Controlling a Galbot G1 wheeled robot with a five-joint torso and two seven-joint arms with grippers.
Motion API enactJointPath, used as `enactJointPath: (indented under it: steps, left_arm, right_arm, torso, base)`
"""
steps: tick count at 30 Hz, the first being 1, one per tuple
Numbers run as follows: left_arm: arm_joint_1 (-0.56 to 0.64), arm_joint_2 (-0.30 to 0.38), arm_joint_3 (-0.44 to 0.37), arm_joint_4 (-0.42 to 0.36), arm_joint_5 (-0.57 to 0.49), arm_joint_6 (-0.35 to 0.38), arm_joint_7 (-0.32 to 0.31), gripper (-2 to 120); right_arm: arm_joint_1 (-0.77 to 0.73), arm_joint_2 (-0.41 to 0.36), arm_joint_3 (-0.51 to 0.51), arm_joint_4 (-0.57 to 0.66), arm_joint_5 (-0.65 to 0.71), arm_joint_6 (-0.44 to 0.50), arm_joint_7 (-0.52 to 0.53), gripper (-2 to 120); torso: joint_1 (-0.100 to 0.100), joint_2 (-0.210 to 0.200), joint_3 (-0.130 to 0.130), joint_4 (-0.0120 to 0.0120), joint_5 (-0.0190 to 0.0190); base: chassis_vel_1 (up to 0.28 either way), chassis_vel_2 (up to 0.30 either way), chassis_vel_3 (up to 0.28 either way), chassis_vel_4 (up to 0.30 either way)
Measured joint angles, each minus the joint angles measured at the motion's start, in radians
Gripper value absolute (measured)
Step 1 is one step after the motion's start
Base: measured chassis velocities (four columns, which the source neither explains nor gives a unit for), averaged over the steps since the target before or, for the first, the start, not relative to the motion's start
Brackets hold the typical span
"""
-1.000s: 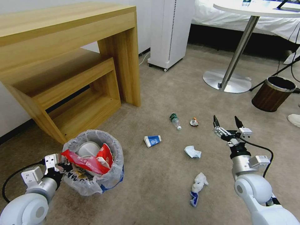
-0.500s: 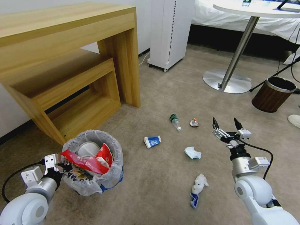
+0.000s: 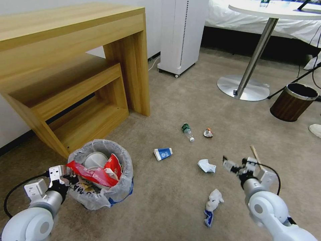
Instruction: Pick up the trash bin and place the garbage on the floor into it.
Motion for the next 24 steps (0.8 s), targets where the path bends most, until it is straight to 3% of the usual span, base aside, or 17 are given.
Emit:
enactJointPath:
  steps: [6,21,24]
  left_arm:
    - [-0.007,-0.018,0.004,0.011,0.007,-0.004,-0.001,1]
    - [-0.005,-0.030,0.003,0.009,0.011,-0.010,0.000,1]
    - [-0.003,-0.032,0.002,0.009,0.011,-0.012,0.000,1]
  right_arm:
    - [0.032,0.031,-0.107,-0.085,0.078,-0.097,0.126,100]
    - [0.089,0.082,-0.266,-0.282,-0.048,-0.081,0.089,99]
    - [0.109,0.098,-0.291,-0.331,-0.078,-0.062,0.070,91]
  torso:
    - [0.000,0.000,0.000,0.0001,0.0001]
    - [0.000,0.000,0.000,0.0000,0.0002]
    - [0.000,0.000,0.000,0.0000,0.0000]
  base:
    - [0.000,0.000,0.000,0.000]
    - [0.000,0.000,0.000,0.000]
    - [0.000,0.000,0.000,0.000]
